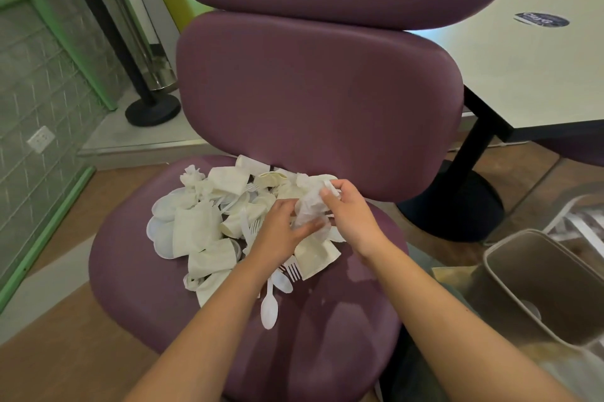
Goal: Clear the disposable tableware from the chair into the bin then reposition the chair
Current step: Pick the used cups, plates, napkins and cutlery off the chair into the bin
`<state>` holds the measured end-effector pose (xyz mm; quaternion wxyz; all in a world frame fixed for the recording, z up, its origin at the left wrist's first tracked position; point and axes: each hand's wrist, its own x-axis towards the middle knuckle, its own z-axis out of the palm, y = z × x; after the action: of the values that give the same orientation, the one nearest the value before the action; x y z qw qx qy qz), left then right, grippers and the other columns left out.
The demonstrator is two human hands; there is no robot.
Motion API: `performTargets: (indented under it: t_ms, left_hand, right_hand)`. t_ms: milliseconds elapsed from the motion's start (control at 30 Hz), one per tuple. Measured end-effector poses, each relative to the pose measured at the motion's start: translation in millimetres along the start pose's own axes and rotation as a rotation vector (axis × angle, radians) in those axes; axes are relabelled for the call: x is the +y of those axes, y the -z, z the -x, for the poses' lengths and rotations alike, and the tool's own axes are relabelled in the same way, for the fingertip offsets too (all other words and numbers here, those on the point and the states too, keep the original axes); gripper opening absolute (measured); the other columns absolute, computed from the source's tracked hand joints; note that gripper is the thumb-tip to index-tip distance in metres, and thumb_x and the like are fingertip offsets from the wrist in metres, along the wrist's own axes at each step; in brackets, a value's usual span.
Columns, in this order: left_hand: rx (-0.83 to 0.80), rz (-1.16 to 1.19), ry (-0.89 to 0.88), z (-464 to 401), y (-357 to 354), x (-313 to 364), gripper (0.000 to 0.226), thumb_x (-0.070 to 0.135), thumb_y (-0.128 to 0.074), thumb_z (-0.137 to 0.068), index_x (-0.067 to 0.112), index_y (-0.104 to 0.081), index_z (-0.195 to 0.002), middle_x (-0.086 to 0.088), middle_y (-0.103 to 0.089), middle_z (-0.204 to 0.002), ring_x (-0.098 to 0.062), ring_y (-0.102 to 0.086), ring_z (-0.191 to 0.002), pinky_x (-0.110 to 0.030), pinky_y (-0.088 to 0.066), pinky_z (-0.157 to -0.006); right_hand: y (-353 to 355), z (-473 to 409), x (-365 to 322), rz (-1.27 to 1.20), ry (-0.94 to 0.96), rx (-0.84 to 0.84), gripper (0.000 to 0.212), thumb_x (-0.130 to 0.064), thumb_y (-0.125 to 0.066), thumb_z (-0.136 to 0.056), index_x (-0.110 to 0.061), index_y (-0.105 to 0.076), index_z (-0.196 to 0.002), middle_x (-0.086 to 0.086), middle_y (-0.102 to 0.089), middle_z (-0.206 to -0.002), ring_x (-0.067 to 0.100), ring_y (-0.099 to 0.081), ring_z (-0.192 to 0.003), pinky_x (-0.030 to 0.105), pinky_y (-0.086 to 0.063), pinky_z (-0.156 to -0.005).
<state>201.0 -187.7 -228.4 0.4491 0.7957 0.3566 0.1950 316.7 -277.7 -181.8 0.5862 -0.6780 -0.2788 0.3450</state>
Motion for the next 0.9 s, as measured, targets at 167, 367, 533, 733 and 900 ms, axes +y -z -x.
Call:
performTargets:
  t_ms: [167,367,533,733,900]
  left_hand:
    - [0.035,0.092,0.098,1.9,11.8,3.0,0.014,0.034,-0.066,-0.09,0.027,-0.054,-0.09,0.007,-0.066,-0.089,-0.011,-0.06,-0.074,-0.022,-0.044,-0.063]
    - [0.093,0.511,0.232,1.8,19.2,20.6,0.02,0.013,-0.06,-0.094,0.021,-0.054,-0.111,-0.003,-0.066,-0.105,-0.012,-0.065,-0.083,-0.024,-0.056,-0.066]
    - [0.011,0.715,0.37,2.7,26.6,28.2,0.021,0.025,-0.054,-0.096,0.017,-0.067,-0.11,-0.009,-0.071,-0.105,-0.022,-0.068,-0.098,-0.033,-0.056,-0.081]
    - [-0.093,0.429,0.411,9.8,17.1,20.1,0.032,0.049,-0.044,-0.098,0.027,-0.066,-0.102,0.003,-0.075,-0.094,-0.011,-0.07,-0.091,-0.031,-0.055,-0.086]
    - [-0.011,0.484,0.433,4.6,16.0,12.9,0.03,0.043,-0.045,-0.1,0.019,-0.049,-0.118,0.0,-0.064,-0.114,-0.016,-0.066,-0.098,-0.031,-0.056,-0.084]
  right_hand:
    - [3.2,0.9,7.5,-0.036,0.053,0.186,0.015,-0.009,-0.046,-0.097,-0.02,-0.055,-0.099,0.0,-0.057,-0.093,0.016,-0.056,-0.08,0.039,-0.055,-0.076]
    - [-11.0,12.4,24.9,0.185,0.086,0.055,0.019,-0.023,-0.06,-0.091,-0.025,-0.069,-0.108,-0.013,-0.057,-0.114,-0.013,-0.05,-0.099,0.003,-0.037,-0.079]
    - [-27.0,19.1,30.9,0.211,0.104,0.138,0.011,-0.021,-0.074,-0.082,-0.023,-0.069,-0.092,-0.009,-0.059,-0.103,-0.004,-0.053,-0.087,0.007,-0.038,-0.073]
    - [-37.1,19.3,34.8,0.133,0.086,0.159,0.023,-0.012,-0.07,-0.081,-0.028,-0.06,-0.095,-0.012,-0.061,-0.091,-0.002,-0.053,-0.077,0.016,-0.043,-0.07]
    - [-38.4,2.3,45.5,0.302,0.029,0.169,0.013,-0.028,-0.075,-0.078,-0.027,-0.069,-0.089,-0.013,-0.06,-0.093,0.003,-0.056,-0.085,0.024,-0.045,-0.073]
